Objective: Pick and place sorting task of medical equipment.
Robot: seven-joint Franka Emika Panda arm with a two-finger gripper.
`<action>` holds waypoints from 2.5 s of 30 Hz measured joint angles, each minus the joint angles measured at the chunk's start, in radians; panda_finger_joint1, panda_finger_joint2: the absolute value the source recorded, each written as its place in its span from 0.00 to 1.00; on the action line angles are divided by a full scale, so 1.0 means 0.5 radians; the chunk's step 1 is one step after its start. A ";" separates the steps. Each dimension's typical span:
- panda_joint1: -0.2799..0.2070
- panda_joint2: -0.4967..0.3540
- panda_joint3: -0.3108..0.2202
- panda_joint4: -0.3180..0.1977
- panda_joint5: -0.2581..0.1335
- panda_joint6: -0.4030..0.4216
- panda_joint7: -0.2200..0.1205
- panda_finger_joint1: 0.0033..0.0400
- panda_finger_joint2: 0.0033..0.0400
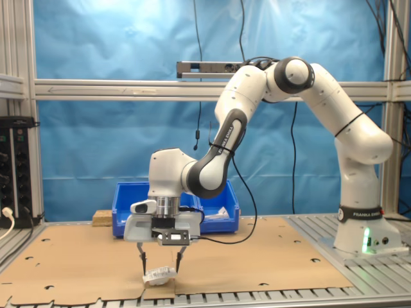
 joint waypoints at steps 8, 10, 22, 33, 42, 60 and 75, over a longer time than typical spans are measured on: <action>0.000 0.001 -0.002 0.003 0.000 0.016 0.000 1.00 1.00; 0.000 0.001 -0.002 0.004 0.000 0.020 0.000 1.00 1.00; 0.000 0.001 -0.002 0.010 0.000 0.028 0.000 1.00 1.00; 0.000 0.008 -0.002 0.014 0.000 0.032 0.000 1.00 1.00; 0.000 0.035 -0.004 0.014 0.000 0.033 0.000 1.00 1.00; 0.000 0.060 -0.006 0.014 0.000 0.033 0.000 1.00 1.00; 0.000 0.060 -0.006 0.016 0.000 0.037 0.000 0.19 0.19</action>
